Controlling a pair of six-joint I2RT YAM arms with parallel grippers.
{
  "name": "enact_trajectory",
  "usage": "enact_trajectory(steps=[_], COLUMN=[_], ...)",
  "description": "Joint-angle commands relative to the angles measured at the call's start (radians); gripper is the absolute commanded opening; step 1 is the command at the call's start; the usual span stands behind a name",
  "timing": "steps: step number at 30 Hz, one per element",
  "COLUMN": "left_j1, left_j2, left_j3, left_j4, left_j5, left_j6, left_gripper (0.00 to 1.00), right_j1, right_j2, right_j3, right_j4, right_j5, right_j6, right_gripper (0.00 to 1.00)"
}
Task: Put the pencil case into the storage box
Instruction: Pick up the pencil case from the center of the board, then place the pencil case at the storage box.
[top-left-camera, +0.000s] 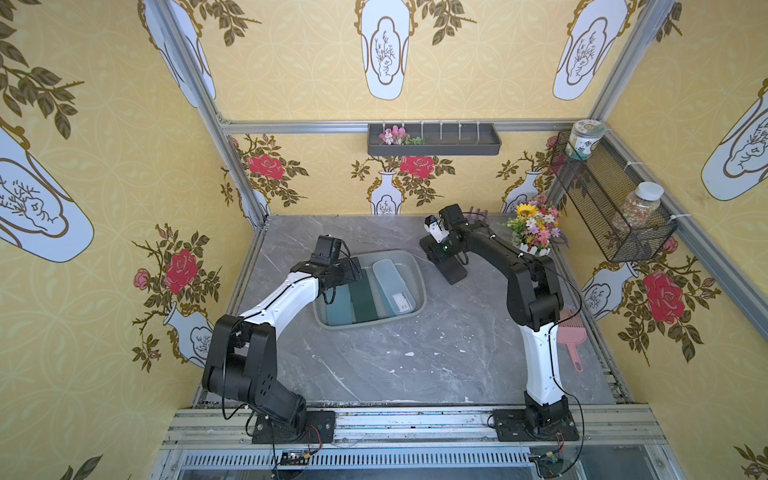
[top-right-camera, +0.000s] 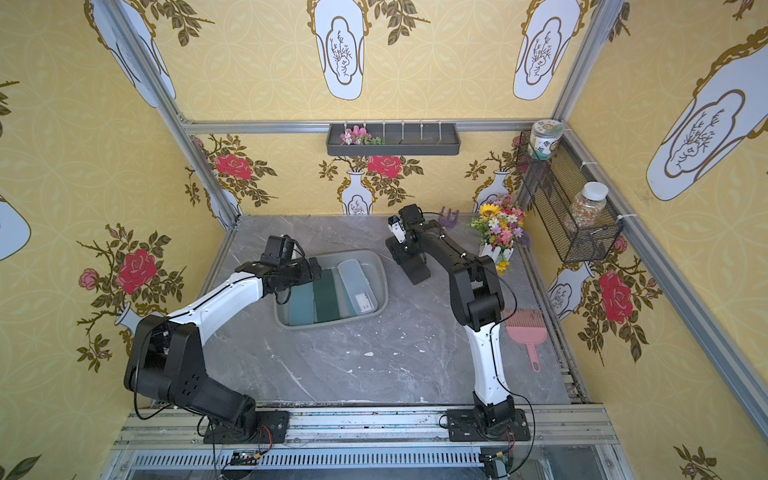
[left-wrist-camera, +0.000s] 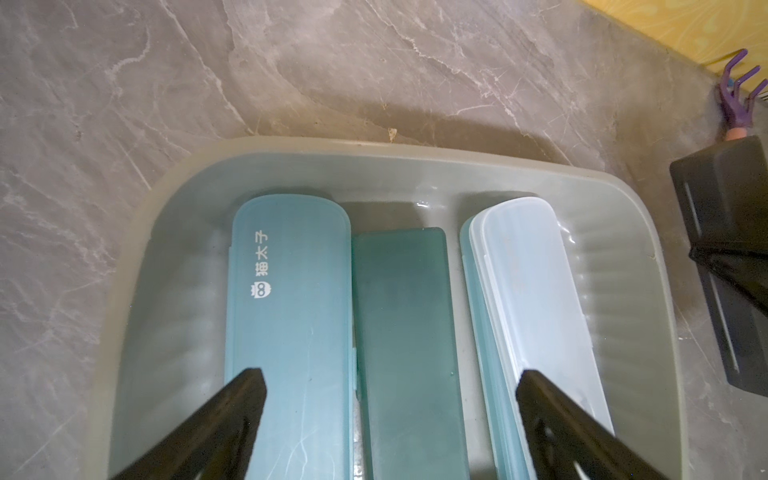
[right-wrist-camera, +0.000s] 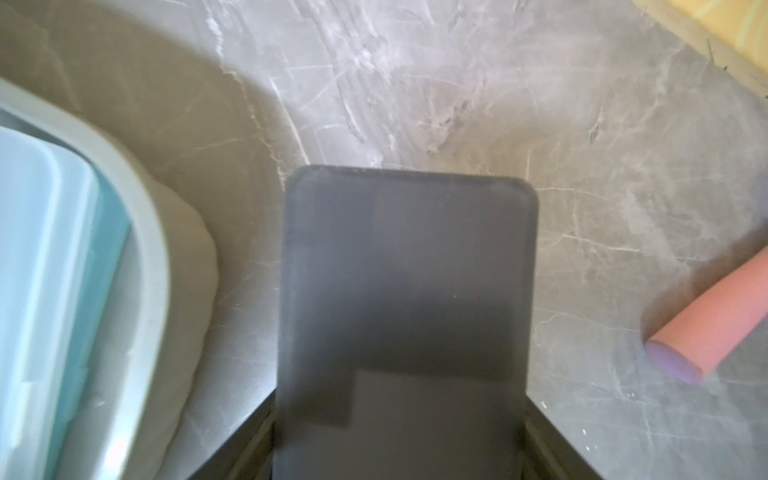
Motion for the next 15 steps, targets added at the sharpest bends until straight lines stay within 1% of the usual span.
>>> enact_trajectory(steps=[1,11,15], left_j1=[0.002,0.0,0.0], left_j2=[-0.008,-0.02,-0.036], left_j3=[-0.014,-0.04,-0.045], left_j4=[-0.002,0.025,0.017], left_j5=[0.002,0.031,0.005], left_j6=[0.001,-0.04,-0.062], left_gripper=[1.0,1.0,1.0], right_j1=[0.012,0.095,0.13], right_j2=[-0.027,-0.075,-0.096], right_j3=[0.015,0.022,0.024], right_j4=[-0.026,-0.078,-0.087], right_j5=[0.009,0.048,0.051], right_j6=[0.026,0.097,0.149], right_gripper=[0.69,0.69,0.69])
